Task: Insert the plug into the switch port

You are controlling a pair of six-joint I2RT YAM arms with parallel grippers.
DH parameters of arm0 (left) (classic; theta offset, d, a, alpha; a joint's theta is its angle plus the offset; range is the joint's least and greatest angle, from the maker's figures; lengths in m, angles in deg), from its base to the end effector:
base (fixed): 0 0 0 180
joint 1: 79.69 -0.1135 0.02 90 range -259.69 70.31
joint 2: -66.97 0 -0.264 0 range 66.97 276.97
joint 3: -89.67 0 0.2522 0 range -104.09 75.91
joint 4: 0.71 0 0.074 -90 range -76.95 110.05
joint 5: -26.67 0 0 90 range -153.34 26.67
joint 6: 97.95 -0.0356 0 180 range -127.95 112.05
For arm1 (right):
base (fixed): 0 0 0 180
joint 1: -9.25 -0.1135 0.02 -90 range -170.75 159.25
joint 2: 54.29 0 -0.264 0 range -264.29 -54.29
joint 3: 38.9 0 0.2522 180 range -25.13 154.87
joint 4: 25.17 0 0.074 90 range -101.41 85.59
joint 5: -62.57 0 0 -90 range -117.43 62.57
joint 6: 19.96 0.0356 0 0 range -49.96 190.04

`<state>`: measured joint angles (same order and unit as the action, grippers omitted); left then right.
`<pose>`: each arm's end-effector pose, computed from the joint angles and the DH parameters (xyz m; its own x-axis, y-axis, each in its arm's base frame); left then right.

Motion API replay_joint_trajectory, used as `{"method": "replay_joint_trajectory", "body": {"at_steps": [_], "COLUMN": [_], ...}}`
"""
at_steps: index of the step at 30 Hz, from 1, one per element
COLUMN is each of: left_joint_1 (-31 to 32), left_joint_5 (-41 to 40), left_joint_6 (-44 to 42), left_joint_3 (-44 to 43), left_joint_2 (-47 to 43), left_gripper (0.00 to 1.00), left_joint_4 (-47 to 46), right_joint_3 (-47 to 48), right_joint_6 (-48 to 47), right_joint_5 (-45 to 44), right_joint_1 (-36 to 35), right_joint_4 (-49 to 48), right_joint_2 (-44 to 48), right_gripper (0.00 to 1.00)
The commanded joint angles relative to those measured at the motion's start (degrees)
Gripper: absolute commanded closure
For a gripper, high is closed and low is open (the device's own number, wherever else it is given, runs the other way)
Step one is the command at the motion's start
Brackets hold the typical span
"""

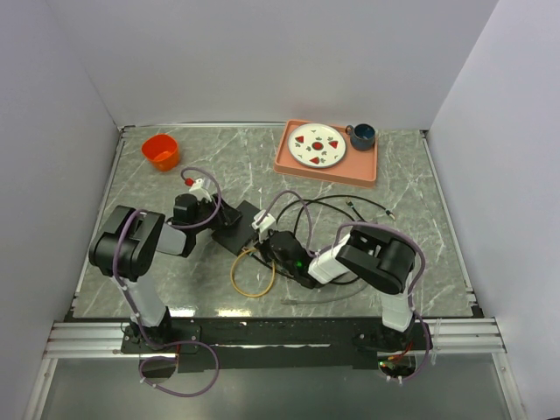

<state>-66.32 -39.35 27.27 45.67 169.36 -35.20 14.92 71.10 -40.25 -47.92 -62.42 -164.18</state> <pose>0.2946 -0.0849 0.1134 -0.6523 -0.3866 -0.6519 0.2406 0.7100 -0.6618 0.1983 0.2927 0.1174 -0.1879 -0.2580 -0.9477 -0.7021 0.7100 -0.0541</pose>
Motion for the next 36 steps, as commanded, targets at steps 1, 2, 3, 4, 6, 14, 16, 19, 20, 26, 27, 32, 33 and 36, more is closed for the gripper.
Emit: {"method": "replay_joint_trajectory", "body": {"at_steps": [1, 2, 3, 4, 6, 14, 16, 19, 20, 26, 27, 32, 33, 36], "left_joint_1": [10.09, 10.36, 10.54, 10.71, 10.72, 14.05, 14.58, 14.93, 14.94, 14.94, 14.94, 14.85, 14.76, 14.41], "left_joint_5": [20.31, 20.31, 20.57, 20.83, 21.71, 21.8, 22.06, 22.07, 22.07, 20.93, 20.92, 19.34, 19.17, 19.08], "left_joint_6": [10.12, 10.83, 12.22, 12.93, 15.13, 18.04, 18.65, 18.39, 17.61, 12.07, 11.63, 7.85, 7.41, 6.61], "left_joint_3": [4.22, 4.48, 4.84, 5.01, 5.63, 6.24, 6.33, 6.33, 6.59, 5.28, 5.02, 1.51, 0.98, -0.52], "left_joint_2": [3.87, 4.13, 4.48, 5.27, 6.15, 8.97, 9.75, 10.2, 10.11, 7.3, 6.86, 4.23, 4.05, 3.61], "left_gripper": [0.59, 0.59, 0.59, 0.59, 0.6, 0.63, 0.63, 0.63, 0.63, 0.59, 0.59, 0.54, 0.53, 0.52], "left_joint_4": [6.51, 5.72, 3.62, 2.38, -1.3, -6.24, -7.73, -7.91, -7.65, 0.33, 1.04, 8.16, 10.26, 11.86], "right_joint_3": [4.5, 4.68, 4.94, 5.38, 5.56, 6.18, 6.44, 6.44, 6.18, 4.25, 3.2, 0.21, -0.41, -1.38], "right_joint_6": [-0.44, -0.53, -0.53, -2.36, -3.08, -3.6, -4.48, -5.54, -5.98, -5.98, -6.07, -7.65, -8.17, -9.32], "right_joint_5": [-2.47, -2.56, -2.65, -2.82, -4.66, -4.33, -2.66, 0.33, 2.69, 19.57, 22.72, 26.09, 26.09, 24.95], "right_joint_1": [-0.31, -0.66, -1.1, -1.89, -2.77, -3.65, -3.57, -3.48, -3.22, 1.26, 1.79, 3.47, 3.64, 3.73], "right_joint_4": [-11.04, -11.05, -10.87, -10.7, -10.96, -15.0, -17.01, -20.0, -20.88, -15.99, -15.62, -12.11, -10.54, -7.9], "right_joint_2": [-2.26, -2.35, -2.44, -2.7, -3.4, -5.95, -6.65, -7.53, -7.62, -4.9, -4.03, -1.91, -1.3, -0.42], "right_gripper": [1.0, 1.0, 1.0, 1.0, 1.0, 1.0, 1.0, 1.0, 1.0, 1.0, 1.0, 1.0, 1.0, 1.0]}}
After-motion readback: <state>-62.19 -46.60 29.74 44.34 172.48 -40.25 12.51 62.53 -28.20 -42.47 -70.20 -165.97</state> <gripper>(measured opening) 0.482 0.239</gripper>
